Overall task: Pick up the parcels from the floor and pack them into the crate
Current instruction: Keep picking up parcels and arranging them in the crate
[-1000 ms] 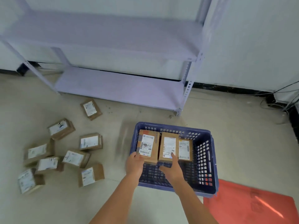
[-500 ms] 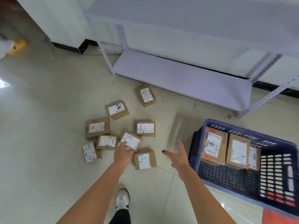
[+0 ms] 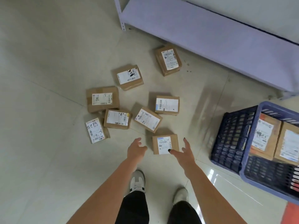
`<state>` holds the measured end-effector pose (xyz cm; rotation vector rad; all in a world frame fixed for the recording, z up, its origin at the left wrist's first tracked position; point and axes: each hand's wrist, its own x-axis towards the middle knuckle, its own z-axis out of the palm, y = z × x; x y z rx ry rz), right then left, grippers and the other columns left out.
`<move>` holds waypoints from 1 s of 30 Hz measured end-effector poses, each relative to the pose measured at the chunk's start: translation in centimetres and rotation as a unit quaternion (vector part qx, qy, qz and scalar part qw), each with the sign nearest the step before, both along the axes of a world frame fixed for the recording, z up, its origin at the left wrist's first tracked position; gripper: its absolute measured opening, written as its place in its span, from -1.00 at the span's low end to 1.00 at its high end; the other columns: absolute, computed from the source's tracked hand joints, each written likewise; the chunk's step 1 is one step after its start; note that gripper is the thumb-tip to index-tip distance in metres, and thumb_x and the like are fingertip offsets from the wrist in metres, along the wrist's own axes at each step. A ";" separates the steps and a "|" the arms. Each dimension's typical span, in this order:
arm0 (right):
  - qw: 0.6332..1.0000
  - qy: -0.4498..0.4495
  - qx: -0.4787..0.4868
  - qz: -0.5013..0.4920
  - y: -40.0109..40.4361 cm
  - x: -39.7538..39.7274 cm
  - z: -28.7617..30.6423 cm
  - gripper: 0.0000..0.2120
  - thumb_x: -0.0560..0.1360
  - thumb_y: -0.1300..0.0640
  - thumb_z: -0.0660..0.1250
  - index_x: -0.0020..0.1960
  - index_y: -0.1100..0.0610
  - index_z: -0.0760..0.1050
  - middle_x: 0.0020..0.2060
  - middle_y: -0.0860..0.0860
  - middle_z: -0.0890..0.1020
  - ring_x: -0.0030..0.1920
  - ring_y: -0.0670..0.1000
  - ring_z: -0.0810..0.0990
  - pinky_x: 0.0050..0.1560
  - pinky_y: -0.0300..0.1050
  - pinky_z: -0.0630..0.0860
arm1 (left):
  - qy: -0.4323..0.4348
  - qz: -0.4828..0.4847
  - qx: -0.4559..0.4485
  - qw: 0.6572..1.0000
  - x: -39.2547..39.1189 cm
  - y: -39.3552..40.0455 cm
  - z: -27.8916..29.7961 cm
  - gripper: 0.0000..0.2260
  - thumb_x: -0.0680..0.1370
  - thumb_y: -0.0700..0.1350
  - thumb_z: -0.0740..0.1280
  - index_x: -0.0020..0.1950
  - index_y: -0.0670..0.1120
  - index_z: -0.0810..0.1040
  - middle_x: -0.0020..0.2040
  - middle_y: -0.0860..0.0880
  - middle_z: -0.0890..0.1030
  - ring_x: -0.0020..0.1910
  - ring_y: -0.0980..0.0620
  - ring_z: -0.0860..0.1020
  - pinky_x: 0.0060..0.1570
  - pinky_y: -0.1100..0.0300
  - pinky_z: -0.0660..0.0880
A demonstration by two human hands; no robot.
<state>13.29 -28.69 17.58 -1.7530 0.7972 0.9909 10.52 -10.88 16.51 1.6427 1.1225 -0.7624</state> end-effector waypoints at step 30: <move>0.990 0.088 -0.046 -0.095 -0.4 -3.2 -16.2 -0.30 0.45 0.07 0.41 0.44 -0.04 0.08 0.15 0.03 0.50 -0.04 0.05 0.51 -0.31 -0.14 0.45 | -0.026 0.019 -0.128 0.991 -1.5 -5.5 -16.3 -0.33 0.47 -0.30 0.33 0.47 0.10 0.14 0.31 0.03 0.44 0.22 0.03 0.46 0.00 0.27 0.43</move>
